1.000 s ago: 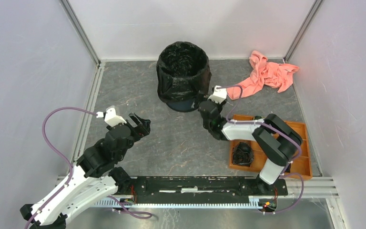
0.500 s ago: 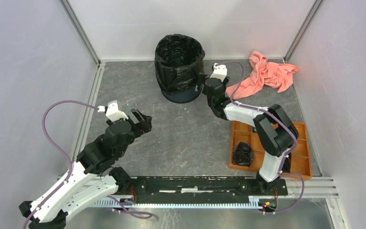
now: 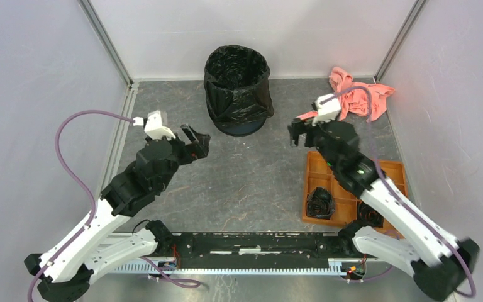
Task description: Put the trash bags into the trash bin
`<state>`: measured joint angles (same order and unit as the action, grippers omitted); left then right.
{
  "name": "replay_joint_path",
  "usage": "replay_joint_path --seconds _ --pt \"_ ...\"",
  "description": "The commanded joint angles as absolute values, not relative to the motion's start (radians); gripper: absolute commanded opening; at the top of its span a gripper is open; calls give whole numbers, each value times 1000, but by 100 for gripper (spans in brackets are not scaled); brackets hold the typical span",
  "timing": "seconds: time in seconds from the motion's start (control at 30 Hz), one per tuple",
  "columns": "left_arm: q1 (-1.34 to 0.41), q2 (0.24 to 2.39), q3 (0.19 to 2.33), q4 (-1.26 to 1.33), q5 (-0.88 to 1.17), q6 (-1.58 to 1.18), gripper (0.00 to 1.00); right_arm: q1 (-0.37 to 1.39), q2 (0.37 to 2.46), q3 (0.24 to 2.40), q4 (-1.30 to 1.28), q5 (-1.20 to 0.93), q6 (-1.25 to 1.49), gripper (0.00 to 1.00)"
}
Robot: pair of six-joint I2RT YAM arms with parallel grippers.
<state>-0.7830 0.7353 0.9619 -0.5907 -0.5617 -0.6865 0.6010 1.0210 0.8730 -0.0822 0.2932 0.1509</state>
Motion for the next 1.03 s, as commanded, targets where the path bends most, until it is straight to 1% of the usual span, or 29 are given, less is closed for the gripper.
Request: replay_joint_path --seconds 0.0,0.1,0.2,0.33,0.4,0.47,0.6,0.77,0.83,0.9,1.0 --pt "-787 752 1074 -428 -496 -590 100 600 817 983 -340 284 -6 98" --pt "-787 772 1110 -353 -424 -531 100 601 710 1091 -430 297 -42 98" --pt "-788 807 1231 -374 -392 -387 100 601 646 1202 -490 333 -51 98" --pt "-787 859 1436 -479 -418 -265 100 600 667 1400 -575 375 -38 98" --pt "-787 858 1496 -501 -424 -231 100 602 709 1528 -634 370 -18 98" --pt "-787 847 1525 -501 -439 -215 100 601 726 1600 -652 376 -6 98" --pt "-787 819 1539 -505 -473 -226 100 601 697 1591 -600 407 -3 98" --pt "-788 799 1529 -518 -507 -249 100 602 716 1616 -605 453 24 98" --pt "-787 805 1537 -532 -514 -252 100 601 702 1579 -579 442 34 98" --pt "-787 816 1548 -543 -515 -254 100 600 676 1494 -531 410 31 98" --pt "-787 821 1551 -544 -510 -260 100 600 690 1496 -546 422 37 98"
